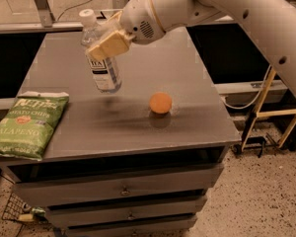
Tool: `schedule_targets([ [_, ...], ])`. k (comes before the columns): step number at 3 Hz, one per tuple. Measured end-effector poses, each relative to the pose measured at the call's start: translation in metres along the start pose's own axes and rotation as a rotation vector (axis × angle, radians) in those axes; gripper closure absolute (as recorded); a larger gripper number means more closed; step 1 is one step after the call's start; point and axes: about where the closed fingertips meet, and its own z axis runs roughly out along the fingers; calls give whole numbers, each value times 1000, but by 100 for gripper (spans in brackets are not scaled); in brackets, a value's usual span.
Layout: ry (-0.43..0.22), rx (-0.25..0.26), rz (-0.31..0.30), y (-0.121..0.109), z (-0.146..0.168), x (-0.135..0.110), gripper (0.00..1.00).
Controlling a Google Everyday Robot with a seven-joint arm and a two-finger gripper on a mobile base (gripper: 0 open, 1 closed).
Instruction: Move blue plastic bottle near green jalapeno chip bag
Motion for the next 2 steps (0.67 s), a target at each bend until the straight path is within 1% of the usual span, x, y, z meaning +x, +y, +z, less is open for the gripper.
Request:
schedule_targets([
  [1,0,0,0,0,0,0,100],
  [2,-35,-45,16,12,17,6,100],
])
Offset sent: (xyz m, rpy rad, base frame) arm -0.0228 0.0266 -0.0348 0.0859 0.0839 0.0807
